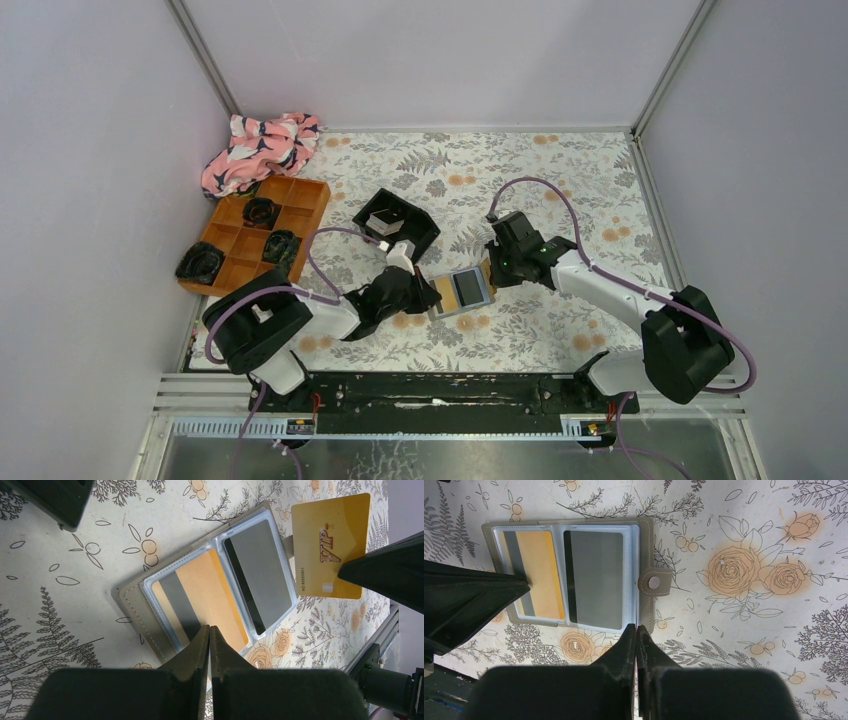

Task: Put the credit cards into the card holder
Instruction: Turn over the card slot in the card holder, then insert the credit card into the card holder.

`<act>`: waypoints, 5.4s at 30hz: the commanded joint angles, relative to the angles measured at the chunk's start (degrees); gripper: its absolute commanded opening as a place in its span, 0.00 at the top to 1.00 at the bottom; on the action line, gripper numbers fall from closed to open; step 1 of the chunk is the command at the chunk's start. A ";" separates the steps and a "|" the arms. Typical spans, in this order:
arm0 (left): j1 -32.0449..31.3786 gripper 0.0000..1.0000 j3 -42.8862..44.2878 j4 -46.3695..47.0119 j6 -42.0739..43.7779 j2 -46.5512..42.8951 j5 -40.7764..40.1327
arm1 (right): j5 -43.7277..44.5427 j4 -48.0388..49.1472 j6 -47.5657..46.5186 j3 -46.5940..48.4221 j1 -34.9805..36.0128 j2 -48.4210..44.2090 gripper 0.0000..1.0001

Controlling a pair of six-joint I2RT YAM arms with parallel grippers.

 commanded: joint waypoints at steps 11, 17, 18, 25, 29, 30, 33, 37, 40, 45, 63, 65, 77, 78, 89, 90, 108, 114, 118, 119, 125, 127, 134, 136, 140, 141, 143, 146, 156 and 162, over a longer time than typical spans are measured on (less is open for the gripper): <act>-0.60 0.94 0.02 -2.76 1.36 1.37 -1.26 | -2.40 3.30 1.16 -1.03 -0.31 -0.35 1.00; -0.70 0.94 -0.17 -2.72 1.36 1.42 -1.26 | -2.57 4.17 1.47 -1.92 -0.33 0.29 1.00; -0.72 0.94 -0.31 -2.68 1.36 1.37 -1.23 | -2.58 4.26 1.46 -2.17 -0.37 0.34 1.00; -0.74 0.95 -0.47 -2.68 1.28 1.39 -1.30 | -4.63 5.89 2.03 -3.58 -1.19 -0.20 1.00; -0.80 0.95 -0.74 -2.63 1.30 1.35 -1.44 | -6.45 7.11 2.84 -4.31 -2.09 -1.80 1.00; -0.80 0.95 -0.89 -2.61 1.28 1.43 -1.50 | -6.85 7.34 3.06 -4.45 -2.29 -2.27 1.00; -0.79 0.95 -1.21 -2.50 1.27 1.53 -1.48 | -8.09 7.76 3.63 -4.51 -2.82 -3.47 1.00; -0.82 0.96 -1.39 -2.50 1.27 1.60 -1.64 | -9.17 8.12 4.22 -4.40 -3.05 -4.30 1.00; -0.80 0.96 -1.54 -2.50 1.19 1.79 -1.65 | -10.05 8.49 4.65 -4.56 -3.05 -4.82 1.00; -0.92 0.96 -1.47 -2.41 1.02 2.13 -1.68 | -11.54 9.82 5.43 -5.23 -3.05 -5.20 1.00; -1.49 0.97 -1.56 -5.92 0.93 -1.01 -3.61 | -18.39 17.40 8.44 -6.61 -2.01 -3.81 1.00; -1.63 0.97 -1.51 -7.36 0.97 -2.25 -4.33 | -18.33 18.13 8.67 -6.39 -1.03 -2.86 1.00; -2.03 0.97 -0.91 -12.91 1.24 -6.80 -7.63 | -16.10 19.99 9.09 -4.31 4.32 1.46 1.00; -2.09 0.96 -0.93 -13.40 1.13 -7.30 -7.94 | -16.01 20.10 9.08 -4.39 4.55 1.64 1.00; -3.18 0.89 -1.60 -21.26 0.22 -16.47 -14.88 | -14.90 21.13 9.04 -5.10 4.86 1.73 1.00; -3.25 0.89 -1.71 -21.30 0.18 -16.71 -14.97 | -14.49 21.23 9.01 -5.10 4.86 1.61 1.00; -3.31 0.95 -0.62 -18.07 -0.04 -8.98 -13.02 | -18.03 22.14 7.75 -7.58 -0.81 0.18 1.00; -3.23 0.95 0.02 -17.71 -0.06 -7.34 -12.73 | -19.77 23.64 7.92 -8.88 -1.51 0.96 1.00; -3.29 0.96 0.25 -17.70 -0.11 -6.80 -12.68 | -21.48 25.59 8.64 -9.93 -1.81 1.66 1.00; -3.30 0.96 0.28 -17.71 -0.02 -6.75 -12.63 | -21.88 26.06 8.97 -10.21 -1.91 1.80 1.00; -3.26 0.96 0.61 -17.68 -0.13 -6.01 -12.64 | -22.80 27.58 9.54 -11.18 -2.13 2.55 1.00; -3.28 0.96 0.74 -17.71 -0.09 -5.88 -12.60 | -22.88 28.02 9.74 -11.69 -2.30 2.74 1.00; -3.27 0.97 0.67 -17.84 -0.09 -5.78 -12.53 | -22.96 30.06 10.60 -14.33 -3.09 2.61 1.00; -3.31 0.97 0.58 -17.88 -0.13 -5.79 -12.48 | -22.97 30.77 10.90 -15.03 -3.35 2.50 1.00; -3.29 0.97 0.53 -17.71 -0.22 -5.64 -12.36 | -23.08 31.52 11.33 -15.77 -3.70 2.87 1.00; -3.37 0.97 0.47 -17.70 -0.22 -5.56 -12.28 | -23.20 31.83 11.49 -15.88 -3.75 3.15 1.00; -3.27 0.97 0.49 -17.57 -0.15 -5.54 -12.27 | -23.32 32.39 11.69 -16.05 -3.80 3.72 1.00; -3.28 0.97 0.61 -17.62 -0.14 -5.36 -12.05 | -23.53 33.48 12.10 -16.71 -4.17 4.68 1.00; -3.28 0.98 0.58 -18.35 0.30 -5.58 -11.97 | -24.58 36.59 13.45 -18.10 -5.25 8.14 1.00; -3.30 0.98 0.82 -18.67 0.65 -5.56 -12.01 | -25.96 37.95 14.11 -18.66 -5.34 9.69 1.00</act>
